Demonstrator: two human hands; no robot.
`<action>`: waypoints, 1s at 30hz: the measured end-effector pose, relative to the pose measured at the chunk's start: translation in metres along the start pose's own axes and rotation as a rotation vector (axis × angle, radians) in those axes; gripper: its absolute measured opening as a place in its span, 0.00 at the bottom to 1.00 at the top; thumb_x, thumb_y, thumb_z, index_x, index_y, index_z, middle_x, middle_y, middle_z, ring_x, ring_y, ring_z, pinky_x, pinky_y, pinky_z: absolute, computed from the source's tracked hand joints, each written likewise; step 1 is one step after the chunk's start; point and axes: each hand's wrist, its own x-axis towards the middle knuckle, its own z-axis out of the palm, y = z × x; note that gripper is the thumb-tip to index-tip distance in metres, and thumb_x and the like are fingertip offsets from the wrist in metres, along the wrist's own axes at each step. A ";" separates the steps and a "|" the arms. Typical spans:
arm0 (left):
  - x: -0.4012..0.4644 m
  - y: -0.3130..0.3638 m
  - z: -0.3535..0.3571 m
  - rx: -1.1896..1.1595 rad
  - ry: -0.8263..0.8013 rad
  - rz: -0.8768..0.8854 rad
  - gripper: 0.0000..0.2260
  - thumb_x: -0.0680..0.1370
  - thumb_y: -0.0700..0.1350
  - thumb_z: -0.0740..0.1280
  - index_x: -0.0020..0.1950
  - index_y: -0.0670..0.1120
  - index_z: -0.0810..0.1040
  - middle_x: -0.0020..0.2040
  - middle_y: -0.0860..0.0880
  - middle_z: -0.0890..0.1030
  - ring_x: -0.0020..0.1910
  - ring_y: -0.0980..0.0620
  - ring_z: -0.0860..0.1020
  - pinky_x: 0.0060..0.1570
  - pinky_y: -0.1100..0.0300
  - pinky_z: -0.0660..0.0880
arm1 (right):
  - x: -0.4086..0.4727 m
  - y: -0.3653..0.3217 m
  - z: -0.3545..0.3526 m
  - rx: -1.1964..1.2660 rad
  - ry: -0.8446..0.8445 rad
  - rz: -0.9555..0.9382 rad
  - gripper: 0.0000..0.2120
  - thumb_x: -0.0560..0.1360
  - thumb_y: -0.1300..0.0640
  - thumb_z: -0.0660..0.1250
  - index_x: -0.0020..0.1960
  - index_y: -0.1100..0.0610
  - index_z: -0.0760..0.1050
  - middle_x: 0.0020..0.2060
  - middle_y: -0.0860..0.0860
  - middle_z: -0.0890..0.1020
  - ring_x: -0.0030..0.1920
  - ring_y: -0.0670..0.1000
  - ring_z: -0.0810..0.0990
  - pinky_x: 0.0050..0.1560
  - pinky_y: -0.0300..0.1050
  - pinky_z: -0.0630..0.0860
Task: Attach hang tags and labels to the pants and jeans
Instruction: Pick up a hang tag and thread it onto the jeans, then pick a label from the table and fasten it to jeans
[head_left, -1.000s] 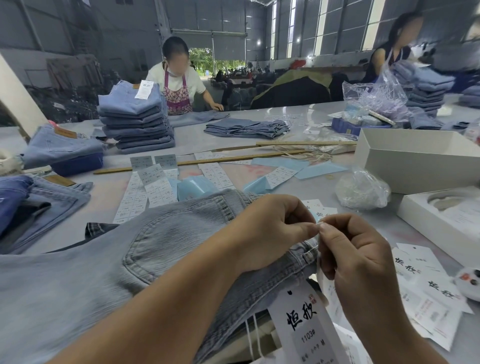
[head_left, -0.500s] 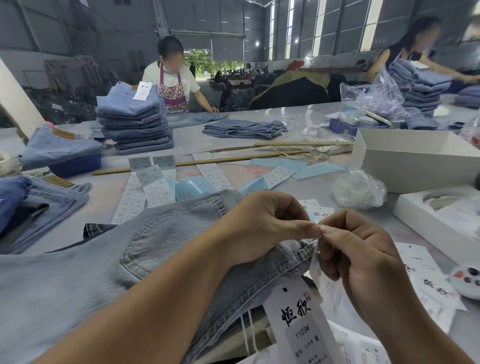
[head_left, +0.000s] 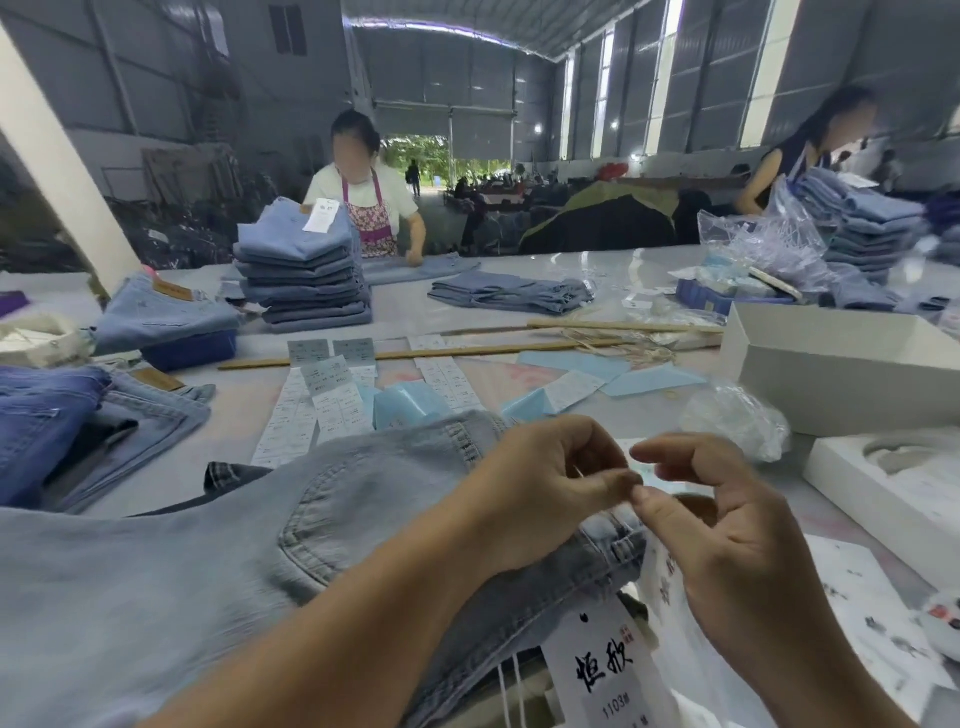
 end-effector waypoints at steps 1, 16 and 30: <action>-0.002 0.001 -0.003 0.059 -0.011 0.018 0.03 0.77 0.48 0.71 0.47 0.51 0.80 0.39 0.55 0.80 0.37 0.61 0.76 0.37 0.63 0.74 | 0.004 -0.007 0.001 -0.001 -0.029 -0.022 0.09 0.73 0.57 0.71 0.45 0.42 0.79 0.46 0.38 0.80 0.50 0.41 0.79 0.47 0.40 0.76; -0.109 -0.036 -0.132 0.847 0.037 -0.480 0.15 0.78 0.54 0.60 0.64 0.57 0.72 0.62 0.50 0.75 0.61 0.48 0.74 0.61 0.54 0.71 | 0.038 -0.102 0.141 -0.263 -0.962 -0.445 0.14 0.75 0.49 0.67 0.60 0.45 0.74 0.55 0.39 0.72 0.53 0.40 0.74 0.53 0.38 0.74; -0.225 -0.095 -0.266 0.841 0.582 -1.043 0.23 0.77 0.68 0.56 0.58 0.53 0.76 0.61 0.48 0.78 0.62 0.45 0.73 0.61 0.50 0.69 | 0.020 -0.157 0.320 -0.320 -1.182 -0.606 0.20 0.74 0.46 0.66 0.64 0.49 0.71 0.61 0.49 0.74 0.50 0.46 0.70 0.48 0.41 0.68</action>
